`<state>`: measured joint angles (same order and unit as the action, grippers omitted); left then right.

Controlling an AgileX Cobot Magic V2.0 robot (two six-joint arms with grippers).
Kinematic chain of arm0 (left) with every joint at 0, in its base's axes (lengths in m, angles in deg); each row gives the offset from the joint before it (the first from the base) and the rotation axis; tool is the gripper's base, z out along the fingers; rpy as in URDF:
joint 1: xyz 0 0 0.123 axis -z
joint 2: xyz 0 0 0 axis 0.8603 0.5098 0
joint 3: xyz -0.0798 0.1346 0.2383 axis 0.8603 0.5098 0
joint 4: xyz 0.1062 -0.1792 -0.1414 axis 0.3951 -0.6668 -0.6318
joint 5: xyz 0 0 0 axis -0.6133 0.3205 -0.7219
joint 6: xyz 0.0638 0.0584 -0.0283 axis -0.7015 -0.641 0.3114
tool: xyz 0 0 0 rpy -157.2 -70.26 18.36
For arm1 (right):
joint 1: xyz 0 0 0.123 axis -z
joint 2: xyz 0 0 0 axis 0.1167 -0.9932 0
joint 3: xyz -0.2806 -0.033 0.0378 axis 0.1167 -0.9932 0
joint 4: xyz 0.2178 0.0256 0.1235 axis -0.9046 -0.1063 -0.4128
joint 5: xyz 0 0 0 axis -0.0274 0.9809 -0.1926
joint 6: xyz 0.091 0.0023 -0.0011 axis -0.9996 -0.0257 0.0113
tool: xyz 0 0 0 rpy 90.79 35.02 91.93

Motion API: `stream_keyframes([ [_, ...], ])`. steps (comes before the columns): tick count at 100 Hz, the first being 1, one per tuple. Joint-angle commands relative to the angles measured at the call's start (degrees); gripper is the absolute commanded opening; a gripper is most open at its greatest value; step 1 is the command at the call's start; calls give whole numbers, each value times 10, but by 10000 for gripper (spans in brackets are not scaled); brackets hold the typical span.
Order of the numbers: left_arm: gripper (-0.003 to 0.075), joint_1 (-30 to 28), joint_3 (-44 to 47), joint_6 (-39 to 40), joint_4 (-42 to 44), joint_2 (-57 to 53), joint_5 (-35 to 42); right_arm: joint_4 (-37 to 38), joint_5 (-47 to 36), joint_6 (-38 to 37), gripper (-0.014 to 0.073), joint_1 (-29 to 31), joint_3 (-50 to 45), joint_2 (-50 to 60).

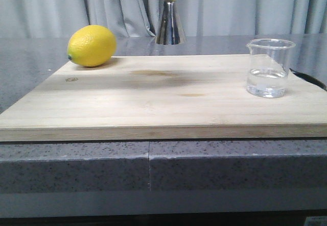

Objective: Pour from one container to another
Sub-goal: 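Lift the jigger upward with the left gripper, then reach the right gripper to the glass beaker and grasp it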

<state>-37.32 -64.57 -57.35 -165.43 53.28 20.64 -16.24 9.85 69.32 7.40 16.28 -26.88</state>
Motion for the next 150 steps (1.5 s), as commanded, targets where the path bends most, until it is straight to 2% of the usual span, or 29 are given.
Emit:
stream_keyframes([
  [1,215,7,-19,8,-37,-31,-67,-31,-46,45,649,-15,21,-20],
  [46,185,7,-19,8,-38,-29,-60,-43,-19,84,649,-137,67,-138],
  [69,185,7,-19,8,-38,-29,-60,-58,-62,84,649,-192,78,-193],
  [102,185,7,-19,8,-39,-29,-60,-66,-198,84,648,-231,71,-277],
  [118,185,7,-19,8,-39,-29,-60,-71,-321,84,648,-244,15,-290],
  [132,185,7,-19,8,-39,-29,-60,-71,-469,84,648,-261,-72,-290],
  [142,185,7,-19,8,-39,-29,-60,-71,-576,64,648,-271,-125,-294],
  [150,185,7,-19,8,-39,-29,-60,-71,-626,52,648,-277,-156,-308],
])
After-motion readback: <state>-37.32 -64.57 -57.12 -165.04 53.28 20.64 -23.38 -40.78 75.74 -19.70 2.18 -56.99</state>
